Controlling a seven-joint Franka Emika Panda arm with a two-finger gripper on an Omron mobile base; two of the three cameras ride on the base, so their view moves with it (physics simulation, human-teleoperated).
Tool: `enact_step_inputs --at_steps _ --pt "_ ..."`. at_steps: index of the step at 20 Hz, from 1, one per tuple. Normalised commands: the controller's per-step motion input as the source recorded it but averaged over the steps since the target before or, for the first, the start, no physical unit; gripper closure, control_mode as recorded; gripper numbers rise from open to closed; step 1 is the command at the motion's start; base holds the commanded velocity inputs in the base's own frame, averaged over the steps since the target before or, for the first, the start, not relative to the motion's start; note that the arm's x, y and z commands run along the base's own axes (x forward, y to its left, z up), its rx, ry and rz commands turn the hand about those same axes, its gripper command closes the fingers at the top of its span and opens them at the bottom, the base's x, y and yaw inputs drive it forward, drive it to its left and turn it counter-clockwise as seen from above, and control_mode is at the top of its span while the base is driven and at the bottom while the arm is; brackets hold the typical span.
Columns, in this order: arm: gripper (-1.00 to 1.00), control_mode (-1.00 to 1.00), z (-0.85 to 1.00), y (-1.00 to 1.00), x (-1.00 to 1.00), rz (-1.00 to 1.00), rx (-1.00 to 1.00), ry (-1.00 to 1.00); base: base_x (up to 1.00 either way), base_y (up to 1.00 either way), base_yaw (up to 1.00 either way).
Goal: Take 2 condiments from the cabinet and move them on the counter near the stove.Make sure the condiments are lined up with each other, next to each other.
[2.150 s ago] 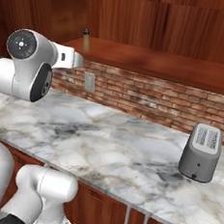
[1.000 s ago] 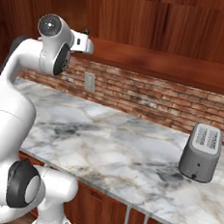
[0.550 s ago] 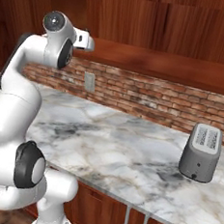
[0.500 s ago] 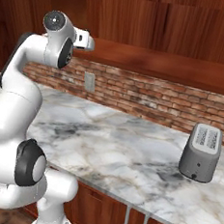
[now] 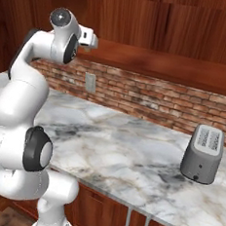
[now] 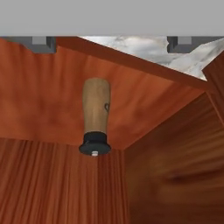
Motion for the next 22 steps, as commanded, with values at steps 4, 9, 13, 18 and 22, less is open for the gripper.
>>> enact_step_inputs --at_steps 4,9,13,18,22 --pt "-1.00 -1.00 -0.01 0.00 0.33 -0.01 0.00 0.00 0.00 0.00 0.00" --pt "-1.00 -1.00 -0.04 0.00 0.29 -0.01 0.00 0.00 0.00 0.00 0.00" --pt "-1.00 -1.00 0.00 0.00 0.31 -0.01 0.00 0.00 0.00 0.00 0.00" --pt "-1.00 -1.00 0.00 0.00 0.28 -0.01 0.00 0.00 0.00 0.00 0.00" --pt "-1.00 -1.00 0.00 0.00 0.26 -0.02 0.00 0.00 0.00 0.00 0.00"
